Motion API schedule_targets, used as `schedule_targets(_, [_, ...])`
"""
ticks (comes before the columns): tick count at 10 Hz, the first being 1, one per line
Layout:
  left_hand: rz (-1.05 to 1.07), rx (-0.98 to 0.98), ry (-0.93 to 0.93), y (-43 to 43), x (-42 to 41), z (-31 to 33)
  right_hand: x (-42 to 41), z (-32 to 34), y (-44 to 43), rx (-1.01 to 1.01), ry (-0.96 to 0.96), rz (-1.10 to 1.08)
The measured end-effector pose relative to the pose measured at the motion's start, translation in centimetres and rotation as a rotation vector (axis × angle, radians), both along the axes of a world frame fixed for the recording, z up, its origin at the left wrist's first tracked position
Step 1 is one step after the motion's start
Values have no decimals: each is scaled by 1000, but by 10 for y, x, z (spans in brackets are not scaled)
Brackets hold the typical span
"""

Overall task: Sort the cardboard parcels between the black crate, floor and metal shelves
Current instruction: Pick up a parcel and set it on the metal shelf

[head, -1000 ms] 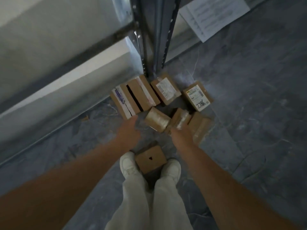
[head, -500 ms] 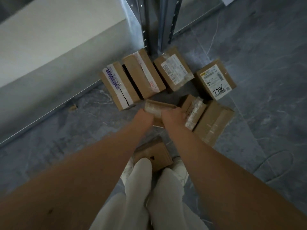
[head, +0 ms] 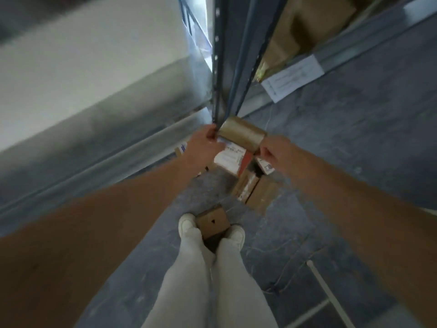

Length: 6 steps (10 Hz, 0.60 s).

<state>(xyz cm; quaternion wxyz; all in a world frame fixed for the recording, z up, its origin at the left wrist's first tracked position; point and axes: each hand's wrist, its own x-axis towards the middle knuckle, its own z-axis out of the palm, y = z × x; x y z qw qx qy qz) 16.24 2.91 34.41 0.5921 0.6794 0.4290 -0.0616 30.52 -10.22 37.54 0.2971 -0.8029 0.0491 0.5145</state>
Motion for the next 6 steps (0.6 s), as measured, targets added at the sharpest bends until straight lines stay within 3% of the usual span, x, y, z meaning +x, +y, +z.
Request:
schedule_targets(1, [-38,77,-147,9,29,128,4,174,-5,125,-134,132])
schedule_targets(2, [-50,133,-263,21,44,231,20,260,-12,240,-255,37])
schedule_targets(3, [-84,214,-352,28,39,311,23,333,-7,313,-396,-56])
schedule_targets(4, [12,260,-454,25,24,379,16,391,-12,448,-466,60])
schedule_targets(6, [227,289,-535,-9,3,469,8,470,-35,625,-337,169])
